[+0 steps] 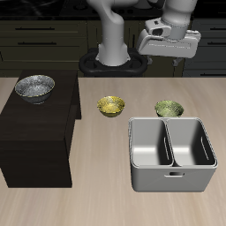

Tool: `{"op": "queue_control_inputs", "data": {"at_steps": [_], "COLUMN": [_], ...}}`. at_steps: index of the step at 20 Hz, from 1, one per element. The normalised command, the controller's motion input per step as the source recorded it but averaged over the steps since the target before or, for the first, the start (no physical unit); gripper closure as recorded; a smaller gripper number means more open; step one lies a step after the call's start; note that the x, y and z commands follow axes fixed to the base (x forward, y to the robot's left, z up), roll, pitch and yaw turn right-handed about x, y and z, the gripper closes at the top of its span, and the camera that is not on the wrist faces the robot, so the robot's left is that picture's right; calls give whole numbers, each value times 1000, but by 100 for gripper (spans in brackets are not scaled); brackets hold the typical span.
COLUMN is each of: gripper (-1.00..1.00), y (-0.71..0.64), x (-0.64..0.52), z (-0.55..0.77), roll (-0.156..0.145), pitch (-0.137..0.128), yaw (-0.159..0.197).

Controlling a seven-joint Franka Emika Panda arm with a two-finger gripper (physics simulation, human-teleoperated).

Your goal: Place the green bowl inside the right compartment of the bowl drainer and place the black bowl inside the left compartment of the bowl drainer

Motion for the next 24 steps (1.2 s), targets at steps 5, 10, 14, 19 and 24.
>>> {"op": "queue_control_inputs", "data": {"at_steps": [5, 10, 14, 19, 24], "gripper": [-100, -100, -100, -100, -100], "y": [75, -17, -35, -44, -51], "x": [90, 81, 195, 39, -76], "z": [-14, -13, -121, -199, -117], "roll": [-5, 17, 17, -24, -18], "pitch": [19, 13, -9, 10, -93], "yaw": [-25, -9, -17, -16, 23]}}
